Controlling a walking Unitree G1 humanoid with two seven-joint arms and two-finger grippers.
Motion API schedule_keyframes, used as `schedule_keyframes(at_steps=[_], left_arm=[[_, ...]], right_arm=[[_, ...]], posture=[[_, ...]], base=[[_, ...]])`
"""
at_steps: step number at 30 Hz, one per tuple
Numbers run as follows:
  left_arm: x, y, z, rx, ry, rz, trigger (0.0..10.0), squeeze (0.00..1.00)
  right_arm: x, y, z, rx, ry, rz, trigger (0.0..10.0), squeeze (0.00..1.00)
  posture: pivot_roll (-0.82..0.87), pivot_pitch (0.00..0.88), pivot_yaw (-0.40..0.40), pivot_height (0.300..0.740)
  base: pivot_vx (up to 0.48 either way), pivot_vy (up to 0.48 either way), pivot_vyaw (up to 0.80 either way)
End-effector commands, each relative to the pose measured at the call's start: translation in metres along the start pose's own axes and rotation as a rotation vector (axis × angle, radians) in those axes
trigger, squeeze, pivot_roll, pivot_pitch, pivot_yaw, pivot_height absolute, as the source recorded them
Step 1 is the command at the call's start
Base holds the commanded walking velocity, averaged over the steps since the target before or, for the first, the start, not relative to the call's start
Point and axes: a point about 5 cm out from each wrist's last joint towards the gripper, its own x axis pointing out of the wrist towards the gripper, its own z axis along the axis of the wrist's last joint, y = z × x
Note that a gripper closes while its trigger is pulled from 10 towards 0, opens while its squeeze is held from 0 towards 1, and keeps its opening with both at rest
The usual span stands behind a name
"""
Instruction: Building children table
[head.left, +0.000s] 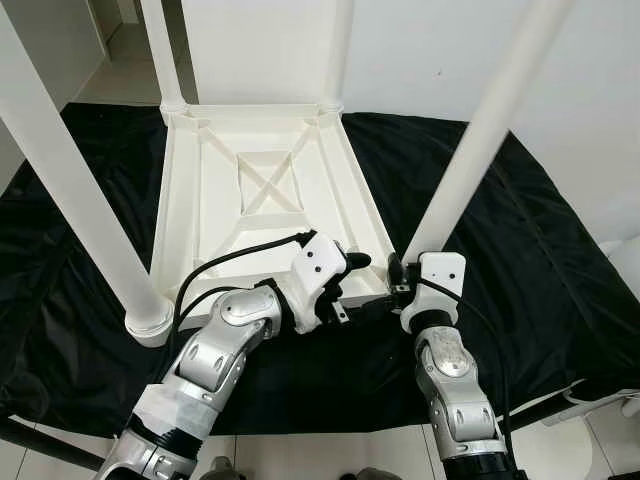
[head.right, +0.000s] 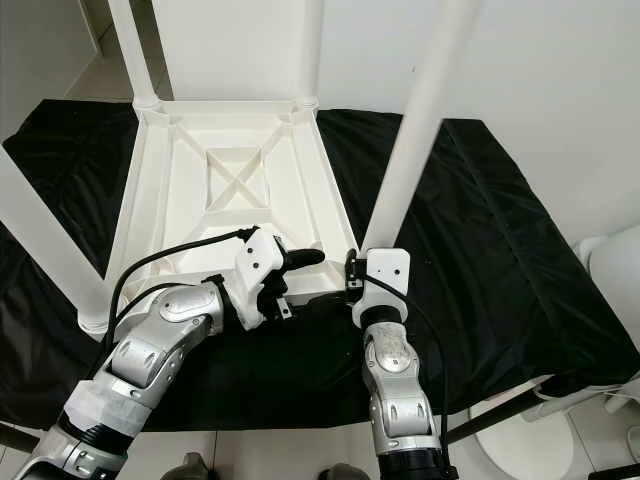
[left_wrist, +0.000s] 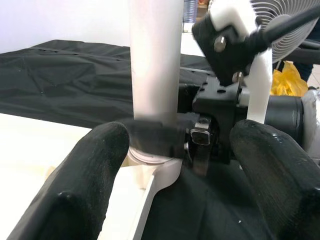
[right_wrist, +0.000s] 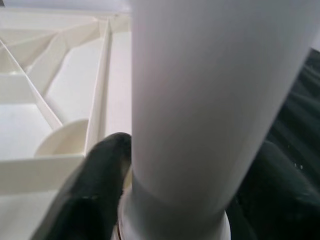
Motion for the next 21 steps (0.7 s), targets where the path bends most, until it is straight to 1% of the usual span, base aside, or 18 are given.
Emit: schedule_keyframes(at_steps=[1,3,4,7,8,9,12,13,14,16,19,21], left_arm=[[0.0,0.003,-0.003,0.007,0.009,0.05,10.0,0.0],[0.001,0.003,-0.003,0.009,0.008,0.055,10.0,0.0],[0.001,0.004,-0.003,0.011,0.008,0.065,10.0,0.0],[0.001,0.004,-0.003,0.012,0.008,0.068,10.0,0.0],[0.0,0.004,-0.003,0.013,0.008,0.071,10.0,0.0],[0.0,0.004,-0.003,0.013,0.008,0.071,10.0,0.0],[0.0,0.004,-0.004,0.019,0.012,0.078,10.0,0.0],[0.0,0.004,-0.004,0.019,0.012,0.078,10.0,0.0],[-0.001,0.004,-0.004,0.02,0.013,0.079,10.0,0.0],[-0.001,0.006,-0.004,0.024,0.017,0.103,10.0,0.0],[-0.001,0.008,-0.004,0.027,0.017,0.118,10.0,0.0],[-0.002,0.01,-0.004,0.034,0.016,0.139,10.0,0.0]], right_arm=[[-0.003,-0.004,0.001,-0.017,-0.005,-0.013,10.0,1.0],[-0.004,-0.005,0.002,-0.024,-0.013,-0.018,10.0,1.0],[-0.008,-0.009,0.002,-0.038,-0.022,-0.037,10.0,1.0],[-0.009,-0.01,0.002,-0.041,-0.023,-0.043,10.0,1.0],[-0.013,-0.01,0.001,-0.035,-0.025,-0.026,10.0,0.0],[-0.013,-0.01,0.001,-0.035,-0.025,-0.026,10.0,0.0],[-0.028,-0.009,-0.005,-0.039,-0.03,0.023,10.0,0.0],[-0.028,-0.009,-0.005,-0.039,-0.03,0.023,10.0,0.0],[-0.032,-0.009,-0.006,-0.037,-0.03,0.032,10.0,0.0],[-0.042,-0.011,-0.01,-0.023,-0.032,0.044,10.0,0.0],[-0.046,-0.012,-0.011,-0.022,-0.036,0.05,10.0,0.0],[-0.054,-0.015,-0.013,-0.022,-0.034,0.047,10.0,0.0]], posture=[[-0.01,0.007,-0.055,0.74],[-0.01,0.007,-0.055,0.74],[-0.01,0.008,-0.057,0.74],[-0.01,0.008,-0.057,0.74],[-0.01,0.01,-0.06,0.74],[-0.01,0.01,-0.06,0.74],[-0.01,0.015,-0.06,0.74],[-0.01,0.015,-0.06,0.74],[-0.01,0.015,-0.06,0.74],[-0.01,0.017,-0.056,0.74],[-0.01,0.018,-0.054,0.74],[-0.01,0.018,-0.05,0.74]], base=[[0.0,0.0,0.0],[0.0,0.0,0.0],[0.0,0.0,0.0],[0.0,0.0,0.0],[0.0,0.0,0.0],[0.0,0.0,0.0],[0.0,0.0,0.0],[0.0,0.0,0.0],[0.0,0.0,0.0],[0.0,0.0,0.0],[0.0,0.0,0.0],[0.0,0.0,0.0]])
